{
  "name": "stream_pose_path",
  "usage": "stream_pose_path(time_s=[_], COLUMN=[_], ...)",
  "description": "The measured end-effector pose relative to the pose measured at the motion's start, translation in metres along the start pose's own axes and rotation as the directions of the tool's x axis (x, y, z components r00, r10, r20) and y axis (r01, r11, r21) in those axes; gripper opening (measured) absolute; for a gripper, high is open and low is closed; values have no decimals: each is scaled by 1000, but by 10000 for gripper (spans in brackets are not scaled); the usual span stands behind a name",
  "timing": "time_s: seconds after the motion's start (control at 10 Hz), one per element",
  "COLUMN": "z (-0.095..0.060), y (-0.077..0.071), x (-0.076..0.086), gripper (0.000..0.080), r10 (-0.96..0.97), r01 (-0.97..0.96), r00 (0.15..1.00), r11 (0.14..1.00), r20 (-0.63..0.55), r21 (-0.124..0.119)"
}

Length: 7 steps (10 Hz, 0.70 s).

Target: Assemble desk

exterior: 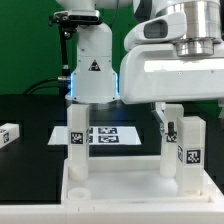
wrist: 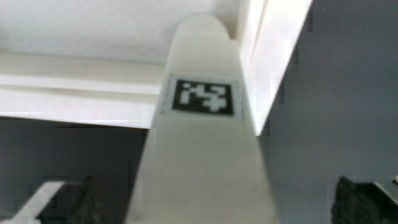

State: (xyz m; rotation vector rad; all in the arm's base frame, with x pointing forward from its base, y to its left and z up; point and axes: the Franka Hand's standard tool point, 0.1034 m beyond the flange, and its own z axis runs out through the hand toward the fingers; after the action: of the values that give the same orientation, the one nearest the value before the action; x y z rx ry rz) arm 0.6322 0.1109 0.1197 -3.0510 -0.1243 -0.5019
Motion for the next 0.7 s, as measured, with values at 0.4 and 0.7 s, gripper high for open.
stream_pose_path(time_s=[0.4,0.7], z=[-1,3], y=[2,-3], x=[-5,2], gripper=[649,414], r10=[117,140], r01=[-123,-144], r00=[939,952], r11=[992,990], r20=[323,273], r21=[0,-8])
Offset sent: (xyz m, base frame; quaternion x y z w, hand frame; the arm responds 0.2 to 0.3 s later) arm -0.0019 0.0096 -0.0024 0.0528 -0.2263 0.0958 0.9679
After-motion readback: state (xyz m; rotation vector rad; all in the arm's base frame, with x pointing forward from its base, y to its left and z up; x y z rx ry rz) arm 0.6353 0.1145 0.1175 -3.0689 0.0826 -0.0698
